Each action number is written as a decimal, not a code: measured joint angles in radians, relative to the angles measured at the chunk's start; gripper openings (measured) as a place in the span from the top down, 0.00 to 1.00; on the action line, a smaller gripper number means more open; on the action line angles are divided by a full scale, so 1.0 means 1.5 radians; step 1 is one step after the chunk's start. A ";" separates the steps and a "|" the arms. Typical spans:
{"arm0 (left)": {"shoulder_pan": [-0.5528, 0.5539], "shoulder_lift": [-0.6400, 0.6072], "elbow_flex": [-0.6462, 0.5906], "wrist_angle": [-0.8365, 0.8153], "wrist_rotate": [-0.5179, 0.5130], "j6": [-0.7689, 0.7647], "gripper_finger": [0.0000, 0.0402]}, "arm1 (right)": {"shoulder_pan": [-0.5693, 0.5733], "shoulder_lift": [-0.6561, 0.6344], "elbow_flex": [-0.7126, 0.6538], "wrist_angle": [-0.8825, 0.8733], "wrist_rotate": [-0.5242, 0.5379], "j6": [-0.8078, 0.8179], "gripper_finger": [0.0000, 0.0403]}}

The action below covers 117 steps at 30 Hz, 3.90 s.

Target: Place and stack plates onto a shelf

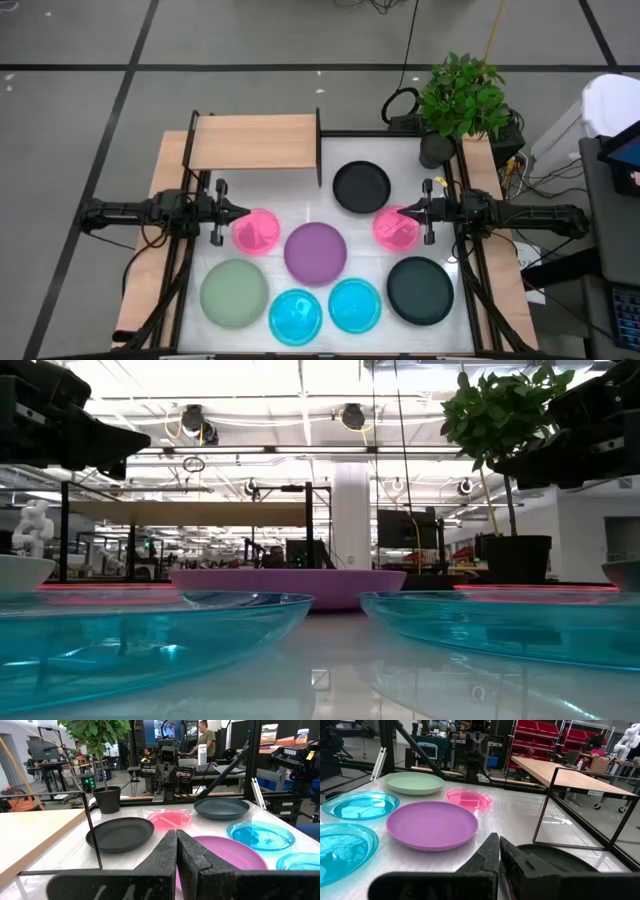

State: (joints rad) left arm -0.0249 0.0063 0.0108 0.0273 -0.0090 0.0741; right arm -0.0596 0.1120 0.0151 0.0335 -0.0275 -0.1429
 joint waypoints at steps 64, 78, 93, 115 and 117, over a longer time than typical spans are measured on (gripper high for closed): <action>0.000 0.000 0.000 0.000 0.000 0.000 0.99 | 0.000 0.000 0.000 0.000 0.000 0.002 1.00; 0.000 0.000 0.000 0.000 0.000 0.000 0.99 | 0.000 0.007 0.031 0.049 0.017 0.065 1.00; 0.000 0.000 0.000 0.000 0.000 0.000 0.99 | 0.000 0.142 0.252 -0.059 0.020 0.067 1.00; 0.000 0.000 0.000 -0.003 0.000 -0.006 0.99 | 0.000 0.377 0.628 -0.352 0.073 0.126 1.00; 0.000 0.000 0.000 -0.006 0.001 -0.004 0.99 | 0.000 0.397 0.661 -0.385 0.073 0.140 1.00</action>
State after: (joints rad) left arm -0.0248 0.0066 0.0109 0.0179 -0.0082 0.0683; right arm -0.0589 0.7082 1.0067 -0.5438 0.0814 0.0670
